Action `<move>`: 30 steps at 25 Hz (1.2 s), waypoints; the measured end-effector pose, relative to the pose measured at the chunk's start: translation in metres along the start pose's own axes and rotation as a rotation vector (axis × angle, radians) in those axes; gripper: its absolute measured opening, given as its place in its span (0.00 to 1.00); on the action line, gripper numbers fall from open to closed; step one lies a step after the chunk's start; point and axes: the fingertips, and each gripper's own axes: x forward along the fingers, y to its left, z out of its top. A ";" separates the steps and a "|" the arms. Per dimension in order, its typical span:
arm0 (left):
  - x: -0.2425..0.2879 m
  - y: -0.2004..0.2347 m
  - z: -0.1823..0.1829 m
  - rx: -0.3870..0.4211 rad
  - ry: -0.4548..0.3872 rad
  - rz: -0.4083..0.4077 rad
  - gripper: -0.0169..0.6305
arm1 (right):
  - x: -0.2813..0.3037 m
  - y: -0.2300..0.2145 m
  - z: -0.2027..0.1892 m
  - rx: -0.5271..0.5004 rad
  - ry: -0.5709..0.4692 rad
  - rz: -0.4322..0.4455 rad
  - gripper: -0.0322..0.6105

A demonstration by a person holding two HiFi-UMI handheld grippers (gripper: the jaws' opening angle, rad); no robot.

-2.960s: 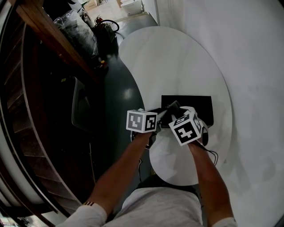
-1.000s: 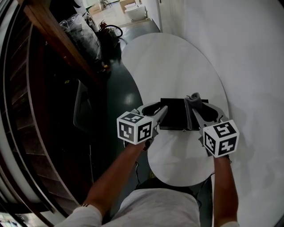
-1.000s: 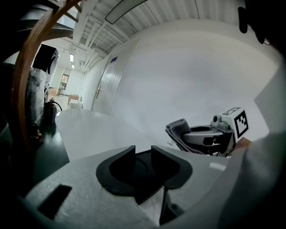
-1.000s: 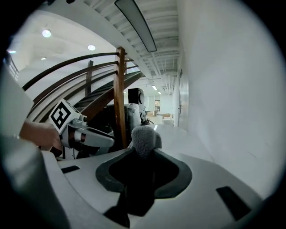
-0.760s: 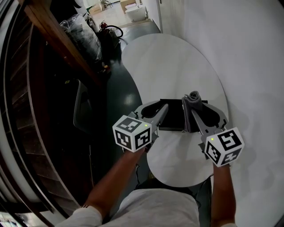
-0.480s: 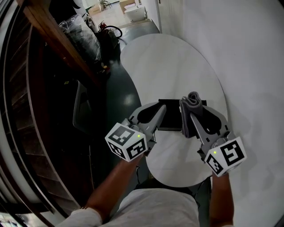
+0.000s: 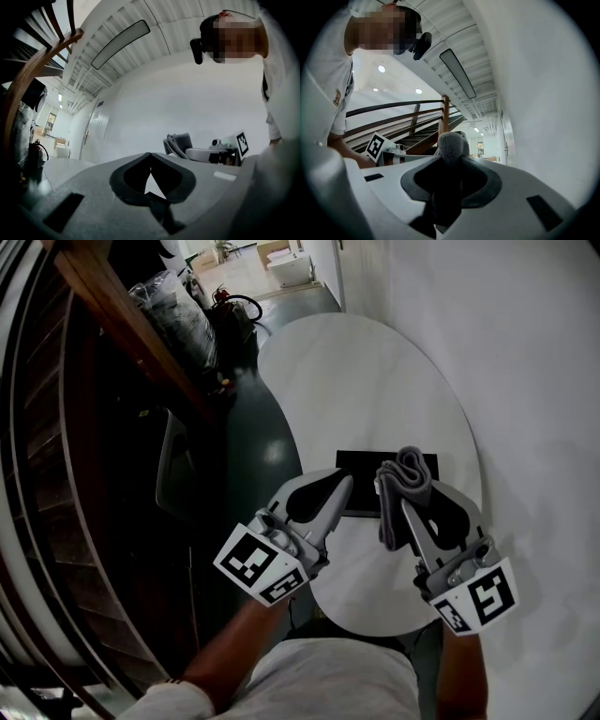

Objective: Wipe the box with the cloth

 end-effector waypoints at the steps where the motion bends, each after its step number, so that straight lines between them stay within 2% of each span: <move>1: -0.002 -0.003 0.000 0.003 -0.006 -0.002 0.05 | -0.002 0.003 0.001 -0.001 -0.010 0.002 0.21; 9: -0.013 -0.022 0.007 0.059 -0.033 -0.029 0.05 | -0.016 0.019 0.008 0.000 -0.068 0.010 0.21; 30: -0.022 -0.028 0.010 0.046 -0.052 -0.032 0.05 | -0.025 0.031 0.006 0.002 -0.083 0.004 0.20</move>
